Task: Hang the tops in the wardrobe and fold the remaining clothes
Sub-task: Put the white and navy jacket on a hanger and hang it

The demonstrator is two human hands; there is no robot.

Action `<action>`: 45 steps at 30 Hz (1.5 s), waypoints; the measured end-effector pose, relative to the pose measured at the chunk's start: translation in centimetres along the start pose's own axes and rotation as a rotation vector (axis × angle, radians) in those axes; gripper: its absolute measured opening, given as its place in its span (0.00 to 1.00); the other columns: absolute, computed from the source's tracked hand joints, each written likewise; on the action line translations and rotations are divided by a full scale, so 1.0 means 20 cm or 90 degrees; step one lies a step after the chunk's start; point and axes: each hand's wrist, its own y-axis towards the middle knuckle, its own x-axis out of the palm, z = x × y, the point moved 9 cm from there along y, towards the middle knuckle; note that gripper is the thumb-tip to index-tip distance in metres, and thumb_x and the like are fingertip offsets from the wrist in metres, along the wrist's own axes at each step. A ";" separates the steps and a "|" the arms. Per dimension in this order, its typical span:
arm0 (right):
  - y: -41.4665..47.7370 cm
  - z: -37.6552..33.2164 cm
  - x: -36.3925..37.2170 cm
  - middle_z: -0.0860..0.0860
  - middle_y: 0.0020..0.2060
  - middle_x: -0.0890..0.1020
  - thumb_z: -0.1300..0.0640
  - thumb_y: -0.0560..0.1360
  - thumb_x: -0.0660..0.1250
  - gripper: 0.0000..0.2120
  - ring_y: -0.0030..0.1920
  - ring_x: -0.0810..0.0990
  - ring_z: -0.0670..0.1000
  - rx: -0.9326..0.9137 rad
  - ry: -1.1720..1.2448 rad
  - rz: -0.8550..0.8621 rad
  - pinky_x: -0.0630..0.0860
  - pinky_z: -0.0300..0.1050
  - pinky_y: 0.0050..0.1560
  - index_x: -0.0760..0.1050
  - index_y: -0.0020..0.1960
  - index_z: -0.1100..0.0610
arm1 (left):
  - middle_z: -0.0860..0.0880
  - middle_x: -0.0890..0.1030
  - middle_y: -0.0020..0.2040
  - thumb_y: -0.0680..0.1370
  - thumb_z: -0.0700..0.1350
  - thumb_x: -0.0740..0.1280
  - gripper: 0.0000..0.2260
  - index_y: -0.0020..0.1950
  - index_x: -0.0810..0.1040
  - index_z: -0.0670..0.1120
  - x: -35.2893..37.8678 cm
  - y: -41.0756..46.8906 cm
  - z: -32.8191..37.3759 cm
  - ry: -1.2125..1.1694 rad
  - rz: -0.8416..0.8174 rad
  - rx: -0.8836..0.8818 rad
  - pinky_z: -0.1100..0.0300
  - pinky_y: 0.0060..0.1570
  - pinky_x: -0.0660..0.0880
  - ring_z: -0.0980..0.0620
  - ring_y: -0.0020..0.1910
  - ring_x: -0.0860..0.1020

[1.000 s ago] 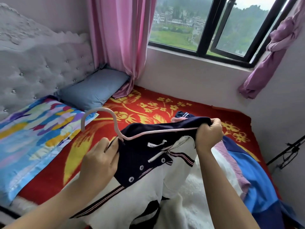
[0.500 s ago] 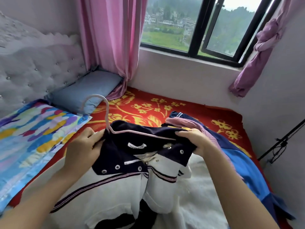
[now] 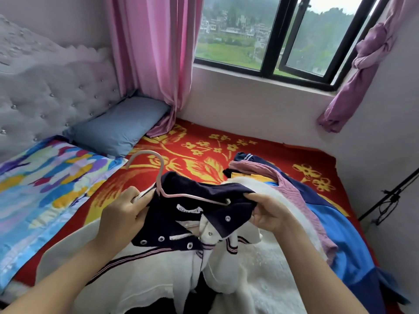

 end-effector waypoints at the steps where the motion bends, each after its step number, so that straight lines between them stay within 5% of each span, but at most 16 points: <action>1: 0.00 0.01 0.03 0.57 0.36 0.84 0.67 0.69 0.64 0.09 0.32 0.83 0.51 -0.015 -0.008 -0.043 0.79 0.40 0.29 0.81 0.46 0.63 | 0.44 0.72 0.30 0.74 0.41 0.61 0.12 0.56 0.75 0.46 0.01 -0.01 -0.03 -0.006 -0.002 -0.012 0.56 0.20 0.71 0.48 0.26 0.71; 3: -0.01 0.04 0.07 0.57 0.39 0.84 0.63 0.66 0.67 0.10 0.36 0.84 0.52 -0.037 -0.043 -0.128 0.80 0.41 0.34 0.84 0.44 0.62 | 0.45 0.74 0.32 0.71 0.38 0.68 0.13 0.55 0.80 0.42 0.02 -0.04 -0.12 -0.037 -0.009 -0.050 0.55 0.26 0.73 0.53 0.31 0.71; 5: -0.02 0.05 0.06 0.58 0.42 0.84 0.60 0.68 0.69 0.10 0.40 0.84 0.54 -0.038 -0.071 -0.168 0.81 0.43 0.38 0.84 0.47 0.61 | 0.46 0.76 0.35 0.66 0.31 0.75 0.17 0.54 0.82 0.39 0.02 -0.08 -0.20 -0.082 -0.024 -0.106 0.66 0.36 0.71 0.55 0.36 0.72; 9: 0.01 0.06 -0.02 0.58 0.44 0.84 0.47 0.65 0.73 0.22 0.39 0.84 0.53 0.036 -0.082 -0.081 0.81 0.43 0.35 0.79 0.53 0.60 | 0.54 0.80 0.41 0.62 0.31 0.77 0.22 0.52 0.81 0.48 0.01 -0.13 -0.30 -0.214 -0.003 -0.290 0.76 0.44 0.70 0.64 0.42 0.77; 13: 0.04 0.05 -0.04 0.56 0.36 0.83 0.51 0.72 0.67 0.11 0.32 0.83 0.51 0.082 -0.056 0.017 0.79 0.41 0.29 0.77 0.48 0.58 | 0.51 0.83 0.38 0.64 0.31 0.76 0.17 0.43 0.82 0.51 0.09 -0.22 -0.35 -0.369 -0.038 -0.488 0.69 0.41 0.76 0.58 0.39 0.79; 16: 0.06 0.04 -0.07 0.58 0.31 0.81 0.59 0.70 0.68 0.06 0.30 0.82 0.53 0.096 -0.014 0.063 0.79 0.43 0.28 0.76 0.40 0.63 | 0.38 0.81 0.39 0.66 0.28 0.73 0.15 0.44 0.81 0.47 0.13 -0.26 -0.36 -0.506 -0.105 -0.576 0.67 0.35 0.77 0.48 0.37 0.80; 19: 0.07 0.07 -0.06 0.58 0.32 0.82 0.63 0.63 0.67 0.06 0.29 0.82 0.54 0.103 0.037 0.043 0.80 0.42 0.29 0.77 0.39 0.64 | 0.33 0.79 0.41 0.68 0.27 0.70 0.17 0.48 0.81 0.47 0.13 -0.30 -0.34 -0.527 -0.162 -0.581 0.62 0.40 0.77 0.45 0.38 0.81; 22: 0.07 0.12 -0.03 0.59 0.32 0.81 0.64 0.59 0.68 0.11 0.29 0.80 0.55 0.114 0.011 0.009 0.78 0.43 0.33 0.78 0.41 0.65 | 0.38 0.78 0.38 0.69 0.28 0.70 0.19 0.51 0.81 0.50 0.11 -0.31 -0.34 -0.491 -0.184 -0.554 0.56 0.46 0.76 0.45 0.41 0.80; 25: 0.06 0.16 -0.06 0.59 0.34 0.78 0.62 0.66 0.64 0.08 0.32 0.78 0.55 0.124 -0.120 0.005 0.74 0.47 0.37 0.77 0.42 0.65 | 0.46 0.79 0.36 0.69 0.28 0.71 0.21 0.52 0.80 0.52 0.08 -0.32 -0.32 -0.466 -0.173 -0.530 0.61 0.43 0.76 0.50 0.40 0.80; 27: 0.06 0.12 -0.09 0.57 0.33 0.79 0.61 0.72 0.65 0.04 0.30 0.79 0.52 0.087 -0.305 0.035 0.76 0.43 0.31 0.77 0.41 0.62 | 0.42 0.81 0.39 0.69 0.28 0.71 0.21 0.54 0.79 0.51 0.05 -0.34 -0.30 -0.454 -0.149 -0.532 0.60 0.45 0.78 0.48 0.42 0.81; 29: 0.07 -0.01 -0.12 0.52 0.31 0.79 0.54 0.76 0.64 0.08 0.29 0.78 0.48 -0.017 -0.621 0.126 0.72 0.39 0.27 0.75 0.41 0.57 | 0.40 0.82 0.42 0.69 0.27 0.71 0.21 0.54 0.79 0.49 0.04 -0.36 -0.26 -0.457 -0.120 -0.526 0.60 0.46 0.78 0.49 0.44 0.81; 32: 0.04 -0.18 -0.02 0.50 0.37 0.78 0.51 0.77 0.63 0.08 0.42 0.79 0.53 -0.227 -0.959 0.250 0.70 0.43 0.35 0.74 0.43 0.55 | 0.41 0.82 0.43 0.68 0.25 0.70 0.22 0.53 0.79 0.48 0.03 -0.36 -0.24 -0.469 -0.069 -0.530 0.69 0.42 0.76 0.56 0.42 0.81; 35: -0.02 -0.16 0.29 0.50 0.44 0.78 0.59 0.76 0.66 0.05 0.51 0.77 0.53 -0.460 -0.933 0.087 0.70 0.43 0.47 0.79 0.48 0.58 | 0.43 0.83 0.44 0.68 0.24 0.70 0.21 0.54 0.79 0.45 0.06 -0.37 -0.21 -0.517 -0.056 -0.537 0.68 0.42 0.77 0.55 0.43 0.82; 38: -0.10 -0.03 0.62 0.51 0.55 0.79 0.60 0.74 0.68 0.11 0.59 0.74 0.53 -0.597 -0.997 -0.134 0.68 0.49 0.61 0.79 0.56 0.58 | 0.45 0.84 0.44 0.67 0.24 0.70 0.21 0.53 0.80 0.45 0.07 -0.37 -0.20 -0.514 -0.050 -0.538 0.68 0.42 0.77 0.56 0.44 0.82; 41: -0.06 0.17 0.82 0.53 0.58 0.77 0.57 0.75 0.66 0.18 0.58 0.74 0.53 -0.513 -1.076 -0.280 0.71 0.49 0.57 0.72 0.65 0.55 | 0.49 0.84 0.44 0.66 0.24 0.71 0.22 0.51 0.80 0.47 0.08 -0.35 -0.19 -0.505 -0.042 -0.538 0.69 0.42 0.77 0.59 0.42 0.81; 45: -0.04 0.27 0.90 0.57 0.48 0.79 0.57 0.80 0.58 0.11 0.48 0.76 0.58 -0.515 -1.173 -0.353 0.70 0.52 0.47 0.75 0.58 0.59 | 0.52 0.84 0.44 0.66 0.26 0.72 0.21 0.51 0.81 0.48 0.07 -0.35 -0.19 -0.474 -0.061 -0.495 0.72 0.44 0.75 0.62 0.43 0.80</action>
